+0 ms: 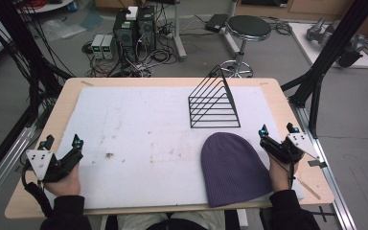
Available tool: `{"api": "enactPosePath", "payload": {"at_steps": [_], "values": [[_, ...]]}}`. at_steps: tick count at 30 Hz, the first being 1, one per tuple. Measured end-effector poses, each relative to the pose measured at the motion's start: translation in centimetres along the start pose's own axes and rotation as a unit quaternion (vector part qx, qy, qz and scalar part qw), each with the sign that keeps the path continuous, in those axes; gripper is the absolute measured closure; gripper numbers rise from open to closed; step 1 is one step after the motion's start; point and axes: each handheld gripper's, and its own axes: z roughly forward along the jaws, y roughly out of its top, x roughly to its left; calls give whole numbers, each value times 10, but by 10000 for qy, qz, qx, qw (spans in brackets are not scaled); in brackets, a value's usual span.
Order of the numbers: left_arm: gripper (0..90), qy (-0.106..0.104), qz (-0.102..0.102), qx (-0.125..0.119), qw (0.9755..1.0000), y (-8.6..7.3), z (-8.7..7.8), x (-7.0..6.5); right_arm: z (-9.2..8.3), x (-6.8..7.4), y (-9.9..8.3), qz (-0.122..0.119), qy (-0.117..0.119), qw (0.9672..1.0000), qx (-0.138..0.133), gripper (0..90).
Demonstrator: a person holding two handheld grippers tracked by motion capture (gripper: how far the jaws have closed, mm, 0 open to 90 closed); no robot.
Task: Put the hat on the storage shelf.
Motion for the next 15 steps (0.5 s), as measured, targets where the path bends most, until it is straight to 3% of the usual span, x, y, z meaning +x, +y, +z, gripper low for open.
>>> {"api": "enactPosePath", "payload": {"at_steps": [9, 15], "values": [[224, -14, -47, 8, 10000, 0, 0, -2, 5, 12, 18, -250, 480, 9985, -82, 105], [224, -22, -48, 19, 10000, 0, 0, -1, 7, 16, 23, -385, 668, 9970, -100, 105]]}}
